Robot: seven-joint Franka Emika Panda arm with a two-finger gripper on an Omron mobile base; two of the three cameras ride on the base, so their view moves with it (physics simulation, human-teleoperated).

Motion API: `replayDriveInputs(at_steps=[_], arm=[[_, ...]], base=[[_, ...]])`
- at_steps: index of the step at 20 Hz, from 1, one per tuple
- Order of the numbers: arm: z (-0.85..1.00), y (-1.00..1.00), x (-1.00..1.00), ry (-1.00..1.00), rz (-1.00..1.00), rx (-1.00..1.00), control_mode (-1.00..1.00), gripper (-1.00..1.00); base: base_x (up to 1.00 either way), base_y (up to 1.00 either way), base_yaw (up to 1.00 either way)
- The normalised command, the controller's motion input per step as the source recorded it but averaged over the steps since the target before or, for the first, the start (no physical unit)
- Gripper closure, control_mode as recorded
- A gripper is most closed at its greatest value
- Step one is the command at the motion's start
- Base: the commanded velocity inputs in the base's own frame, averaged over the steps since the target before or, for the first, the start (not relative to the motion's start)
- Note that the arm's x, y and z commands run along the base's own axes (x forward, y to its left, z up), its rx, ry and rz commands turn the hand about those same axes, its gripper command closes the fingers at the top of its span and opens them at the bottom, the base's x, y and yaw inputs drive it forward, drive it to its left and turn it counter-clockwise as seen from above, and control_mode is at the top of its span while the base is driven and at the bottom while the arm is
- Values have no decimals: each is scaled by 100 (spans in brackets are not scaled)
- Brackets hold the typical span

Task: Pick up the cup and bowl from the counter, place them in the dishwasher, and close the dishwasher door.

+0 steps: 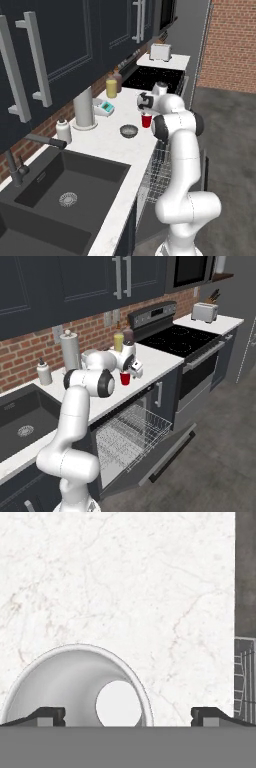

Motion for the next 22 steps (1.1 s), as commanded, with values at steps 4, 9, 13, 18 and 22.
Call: replayDriveInputs(at_steps=[4,9,13,18,22], arm=[[-23,-1,0,0,0,0,-100,-100],[-23,0,0,0,0,0,-100,-100],[-20,0,0,0,0,0,-100,100],[-12,-6,-1,0,0,1,-100,100],[-8,-23,-19,-2,0,1,-100,100]], base=[[0,0,0],[0,0,0],[0,0,0],[0,0,0],[0,0,0]])
